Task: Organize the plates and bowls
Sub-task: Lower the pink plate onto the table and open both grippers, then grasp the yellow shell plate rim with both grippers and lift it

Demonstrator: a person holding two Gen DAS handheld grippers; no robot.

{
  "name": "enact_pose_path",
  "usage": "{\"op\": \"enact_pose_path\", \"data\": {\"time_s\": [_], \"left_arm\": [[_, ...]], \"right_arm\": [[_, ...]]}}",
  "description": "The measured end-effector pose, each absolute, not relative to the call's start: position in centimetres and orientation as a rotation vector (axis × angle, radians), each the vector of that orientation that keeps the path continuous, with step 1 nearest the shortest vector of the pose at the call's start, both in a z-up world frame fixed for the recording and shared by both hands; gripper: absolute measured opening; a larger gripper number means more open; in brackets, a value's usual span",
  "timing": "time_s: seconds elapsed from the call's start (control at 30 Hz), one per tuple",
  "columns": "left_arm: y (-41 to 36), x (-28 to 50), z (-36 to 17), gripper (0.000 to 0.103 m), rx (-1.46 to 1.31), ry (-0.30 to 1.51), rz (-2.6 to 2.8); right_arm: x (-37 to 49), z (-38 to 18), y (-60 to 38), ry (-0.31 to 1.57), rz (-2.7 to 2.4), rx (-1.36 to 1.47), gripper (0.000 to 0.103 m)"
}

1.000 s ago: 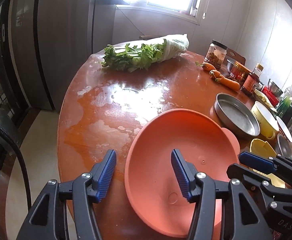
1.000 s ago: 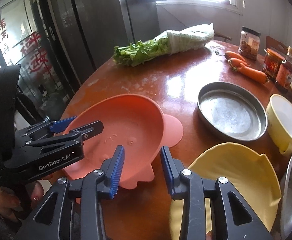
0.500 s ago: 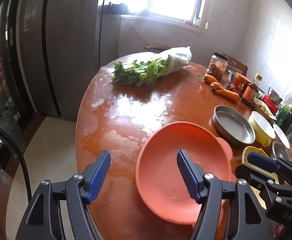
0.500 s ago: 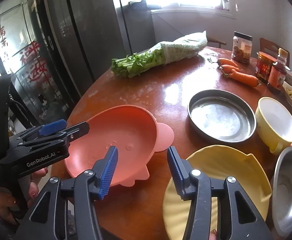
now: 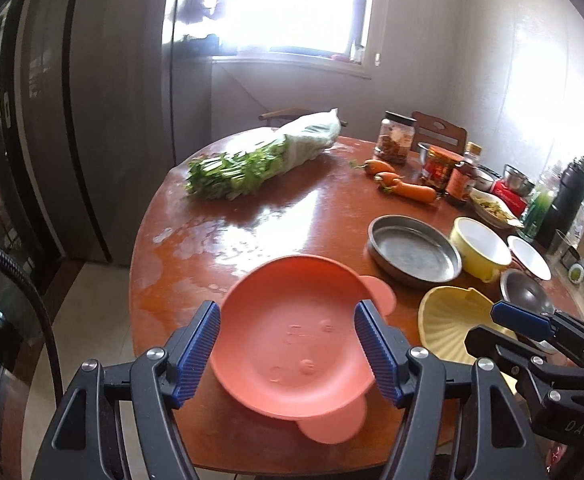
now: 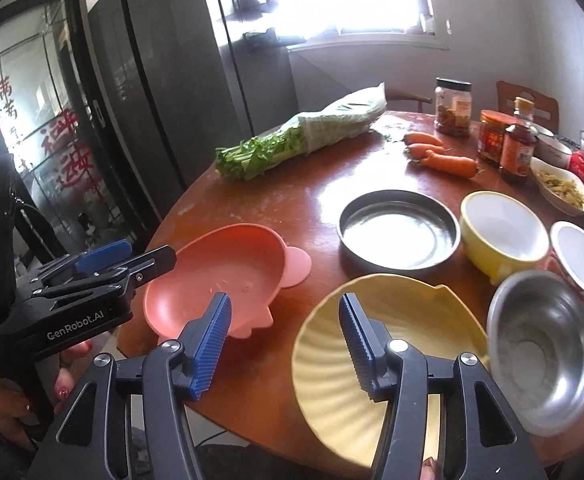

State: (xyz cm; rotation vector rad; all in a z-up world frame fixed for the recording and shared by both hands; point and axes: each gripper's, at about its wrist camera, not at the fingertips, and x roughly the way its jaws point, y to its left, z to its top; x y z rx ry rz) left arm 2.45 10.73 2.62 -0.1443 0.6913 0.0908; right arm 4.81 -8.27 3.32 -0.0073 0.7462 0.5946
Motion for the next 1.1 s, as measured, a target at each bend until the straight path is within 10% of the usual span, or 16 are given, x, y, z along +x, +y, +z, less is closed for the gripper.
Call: {"op": "enact_pose_path", "data": {"time_s": [1.1], "left_arm": [[-0.7,5.3,-2.2,0.069,-0.036,0.859,-0.122]], "right_arm": [[1.6,-1.9,-19.6,0.847,0.405,0.167,0.059]]}}
